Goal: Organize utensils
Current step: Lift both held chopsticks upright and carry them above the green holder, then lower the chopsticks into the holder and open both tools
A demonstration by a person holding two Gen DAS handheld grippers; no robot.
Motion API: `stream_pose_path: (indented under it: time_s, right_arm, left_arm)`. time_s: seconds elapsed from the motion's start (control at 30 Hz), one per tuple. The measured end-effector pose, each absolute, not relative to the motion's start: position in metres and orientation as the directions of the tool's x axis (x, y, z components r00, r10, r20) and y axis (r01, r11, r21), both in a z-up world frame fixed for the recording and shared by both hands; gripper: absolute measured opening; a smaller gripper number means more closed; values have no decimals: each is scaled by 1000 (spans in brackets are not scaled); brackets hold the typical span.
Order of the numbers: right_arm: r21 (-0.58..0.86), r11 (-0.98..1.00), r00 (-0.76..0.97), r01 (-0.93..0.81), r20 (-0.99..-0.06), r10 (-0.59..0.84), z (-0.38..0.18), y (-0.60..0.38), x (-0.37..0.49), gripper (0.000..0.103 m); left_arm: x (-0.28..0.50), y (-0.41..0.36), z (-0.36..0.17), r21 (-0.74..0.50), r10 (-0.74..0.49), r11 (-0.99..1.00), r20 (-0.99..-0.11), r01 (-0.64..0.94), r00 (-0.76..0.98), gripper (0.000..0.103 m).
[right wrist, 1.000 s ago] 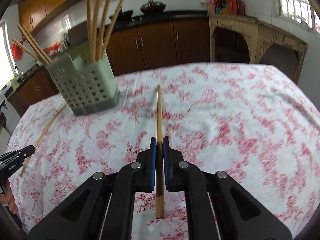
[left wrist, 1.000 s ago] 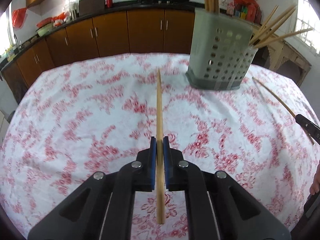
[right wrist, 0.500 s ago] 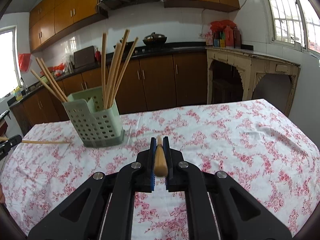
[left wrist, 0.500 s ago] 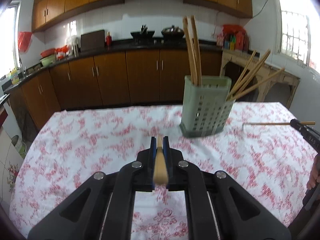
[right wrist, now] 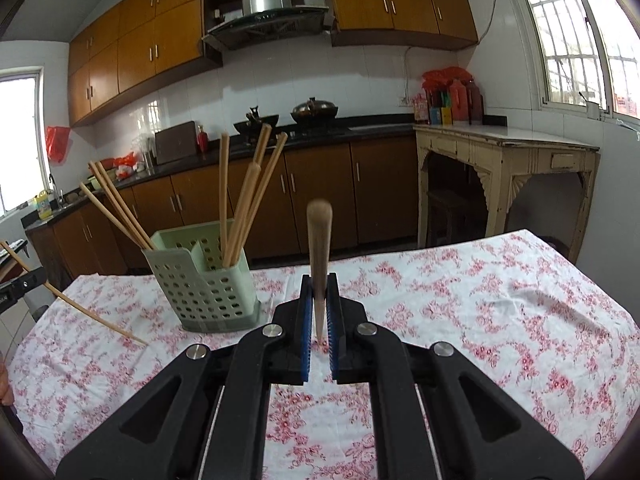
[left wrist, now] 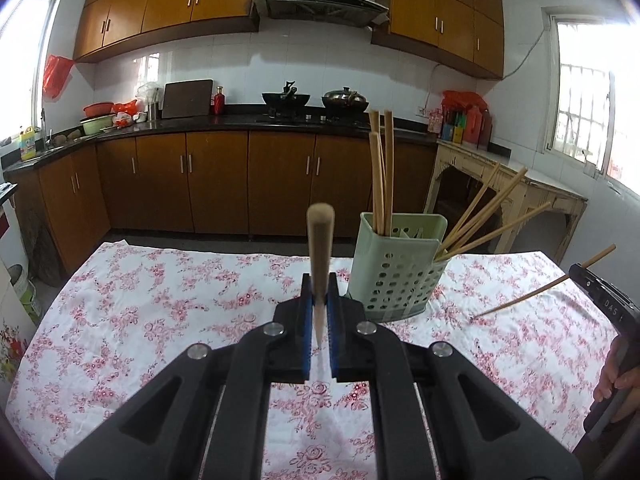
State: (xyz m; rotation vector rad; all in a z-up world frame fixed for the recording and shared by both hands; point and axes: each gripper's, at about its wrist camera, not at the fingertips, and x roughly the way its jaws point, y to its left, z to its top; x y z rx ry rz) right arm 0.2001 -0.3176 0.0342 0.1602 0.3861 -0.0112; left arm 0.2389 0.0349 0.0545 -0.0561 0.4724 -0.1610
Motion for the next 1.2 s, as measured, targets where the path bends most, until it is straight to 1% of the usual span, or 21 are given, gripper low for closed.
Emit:
stream_pose_path:
  time_s: [0.2, 0.47, 0.57, 0.67, 0.8, 0.9, 0.97, 1.03, 1.2]
  right_arm:
    - [176, 984, 935, 20, -353, 44, 46, -315, 199, 7]
    - [179, 984, 934, 2, -351, 62, 54, -309, 199, 7]
    - [184, 983, 937, -14, -342, 77, 61, -305, 199, 7]
    - [188, 981, 941, -39, -324, 99, 74, -300, 198, 7]
    - [234, 967, 939, -103, -298, 172, 96, -294, 197, 7]
    - [291, 940, 934, -178, -250, 255, 123, -290, 196, 7]
    - [293, 934, 937, -203, -217, 272, 137, -286, 198, 7]
    - [288, 934, 945, -213, -182, 272, 152, -282, 203, 7]
    - [264, 944, 967, -196, -106, 230, 172, -271, 229, 7]
  left_arm:
    - [238, 34, 64, -90, -172, 985, -433, 147, 885, 7]
    - [238, 30, 71, -95, -192, 981, -427, 168, 884, 7]
    - [236, 23, 79, -92, -211, 977, -412, 190, 886, 7]
    - [235, 15, 90, -95, -235, 972, -397, 214, 887, 7]
    - [234, 5, 109, -118, -283, 959, -373, 257, 884, 7]
    - [235, -4, 129, -138, -323, 946, -338, 293, 884, 7]
    - [236, -10, 142, -143, -336, 941, -313, 306, 888, 7]
    - [241, -16, 156, -149, -341, 939, -283, 310, 897, 7]
    - [265, -29, 179, -163, -299, 950, -225, 266, 928, 7]
